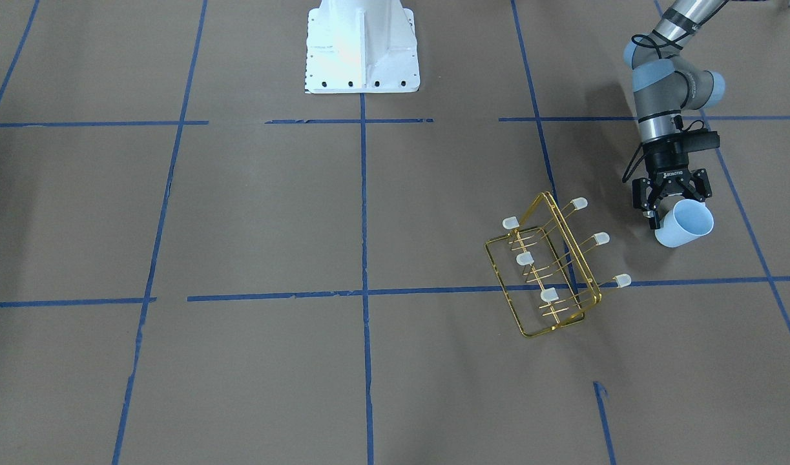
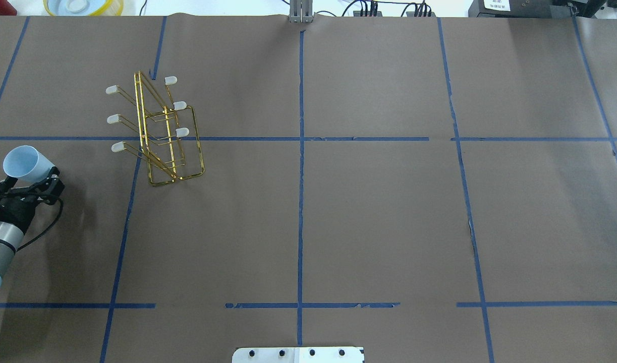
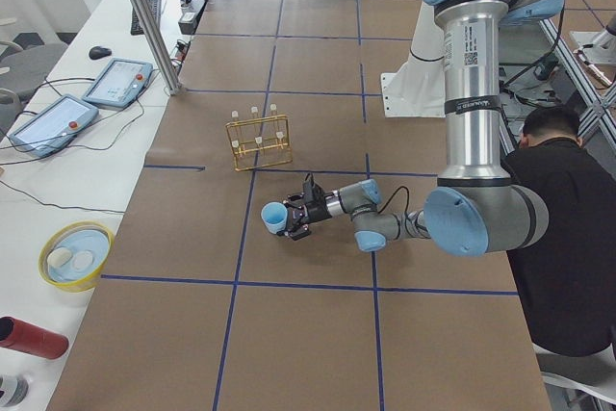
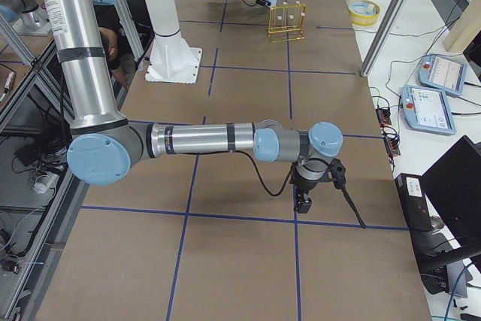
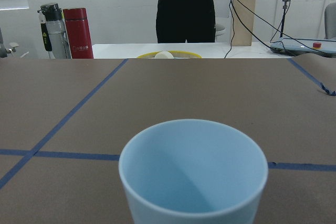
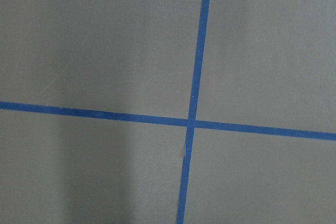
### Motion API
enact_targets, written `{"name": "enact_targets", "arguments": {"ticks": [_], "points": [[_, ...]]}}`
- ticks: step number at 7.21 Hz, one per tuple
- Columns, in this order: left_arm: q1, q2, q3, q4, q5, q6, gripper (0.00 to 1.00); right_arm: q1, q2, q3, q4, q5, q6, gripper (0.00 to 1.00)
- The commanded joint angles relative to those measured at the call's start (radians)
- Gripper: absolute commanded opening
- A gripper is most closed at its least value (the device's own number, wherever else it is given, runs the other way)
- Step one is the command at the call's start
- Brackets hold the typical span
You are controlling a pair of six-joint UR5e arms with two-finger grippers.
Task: Hang cup on cup holder
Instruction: 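Close the left gripper on the light-blue cup's rim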
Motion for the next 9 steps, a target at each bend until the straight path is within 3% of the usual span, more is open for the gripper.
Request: {"name": "enact_targets", "arguments": {"ticks": [1,4,6,7,8,9], "points": [[-0.036,-0.032,0.022,0.000,-0.033,0.020,1.00,0.000,0.000,0.000,0.000,0.000,0.000,1.00],[-0.038,-0.049,0.048,-0.002,-0.041,0.019,0.99,0.000,0.000,0.000,0.000,0.000,0.000,1.00],[-0.052,-0.051,0.048,-0.007,-0.041,0.017,0.91,0.000,0.000,0.000,0.000,0.000,0.000,1.00],[-0.053,-0.052,0.048,-0.008,-0.041,0.016,0.72,0.000,0.000,0.000,0.000,0.000,0.000,1.00],[-0.053,-0.052,0.046,-0.010,-0.040,0.014,0.41,0.000,0.000,0.000,0.000,0.000,0.000,1.00],[-0.053,-0.051,0.042,-0.010,-0.040,0.012,0.16,0.000,0.000,0.000,0.000,0.000,0.000,1.00]]}}
